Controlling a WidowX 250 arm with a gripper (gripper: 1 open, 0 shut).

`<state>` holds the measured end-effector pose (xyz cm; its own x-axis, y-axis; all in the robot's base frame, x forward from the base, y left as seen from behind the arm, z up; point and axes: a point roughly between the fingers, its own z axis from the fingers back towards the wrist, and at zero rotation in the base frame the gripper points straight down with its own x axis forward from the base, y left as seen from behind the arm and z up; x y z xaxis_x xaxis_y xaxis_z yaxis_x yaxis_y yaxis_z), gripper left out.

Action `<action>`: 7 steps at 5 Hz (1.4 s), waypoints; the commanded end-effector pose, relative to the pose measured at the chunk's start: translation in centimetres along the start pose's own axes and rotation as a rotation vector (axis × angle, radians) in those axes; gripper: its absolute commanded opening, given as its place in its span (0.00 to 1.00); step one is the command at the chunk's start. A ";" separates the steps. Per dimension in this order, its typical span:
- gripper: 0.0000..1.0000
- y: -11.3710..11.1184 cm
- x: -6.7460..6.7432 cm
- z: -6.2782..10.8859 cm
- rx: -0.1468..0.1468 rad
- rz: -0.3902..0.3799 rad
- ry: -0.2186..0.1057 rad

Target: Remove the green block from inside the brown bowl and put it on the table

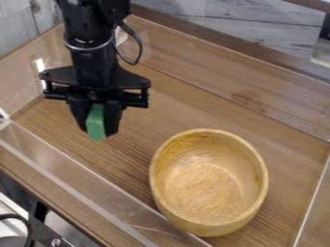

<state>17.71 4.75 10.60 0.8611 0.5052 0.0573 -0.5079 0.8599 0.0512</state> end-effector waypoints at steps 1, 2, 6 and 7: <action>0.00 0.1 0.6 0.5 -0.010 -0.006 -0.038; 0.00 0.3 0.3 0.1 -0.011 -0.023 -0.038; 1.00 -1.5 0.1 -4.1 -0.005 -0.064 -0.037; 1.00 -1.6 -0.3 -3.5 -0.012 -0.093 -0.036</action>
<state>17.93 3.44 6.48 0.9036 0.4237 0.0625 -0.4269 0.9027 0.0535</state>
